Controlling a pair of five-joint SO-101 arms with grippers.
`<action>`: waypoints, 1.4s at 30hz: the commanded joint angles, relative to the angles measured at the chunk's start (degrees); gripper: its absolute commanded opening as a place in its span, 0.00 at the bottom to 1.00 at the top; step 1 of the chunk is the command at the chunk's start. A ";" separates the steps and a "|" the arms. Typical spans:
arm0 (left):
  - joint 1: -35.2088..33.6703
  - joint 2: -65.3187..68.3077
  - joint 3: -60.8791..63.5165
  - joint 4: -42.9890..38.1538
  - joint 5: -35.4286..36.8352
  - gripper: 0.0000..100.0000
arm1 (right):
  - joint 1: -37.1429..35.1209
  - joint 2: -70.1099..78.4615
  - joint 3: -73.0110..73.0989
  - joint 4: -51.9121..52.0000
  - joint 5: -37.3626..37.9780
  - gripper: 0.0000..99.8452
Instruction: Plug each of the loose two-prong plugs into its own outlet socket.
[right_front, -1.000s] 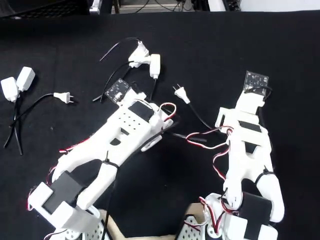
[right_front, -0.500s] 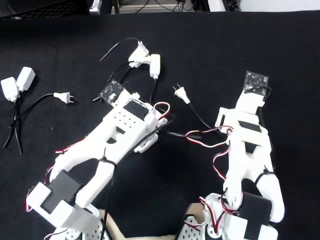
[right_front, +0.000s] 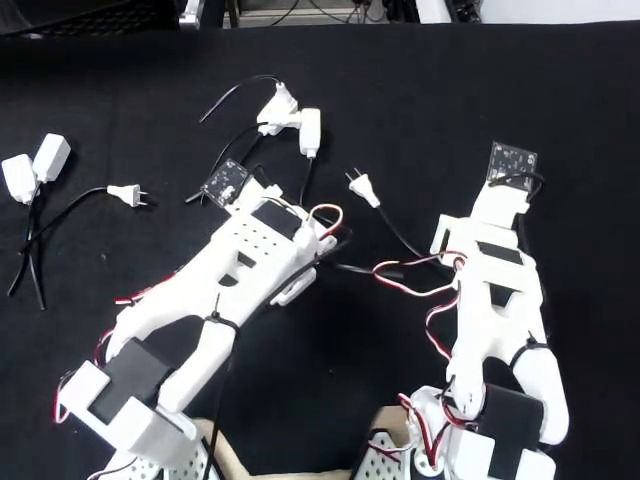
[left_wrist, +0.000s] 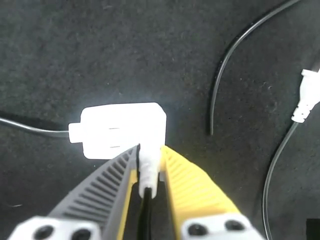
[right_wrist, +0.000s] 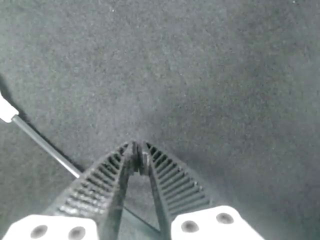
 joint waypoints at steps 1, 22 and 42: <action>-0.40 5.63 0.92 1.05 0.53 0.03 | 0.88 -0.48 -2.51 -0.35 0.18 0.01; -2.15 2.64 -6.02 20.22 0.62 0.03 | 0.88 -0.48 -2.51 -0.35 0.18 0.01; 2.42 2.64 -3.03 20.57 0.18 0.03 | 0.88 -0.48 -2.42 -1.49 0.18 0.01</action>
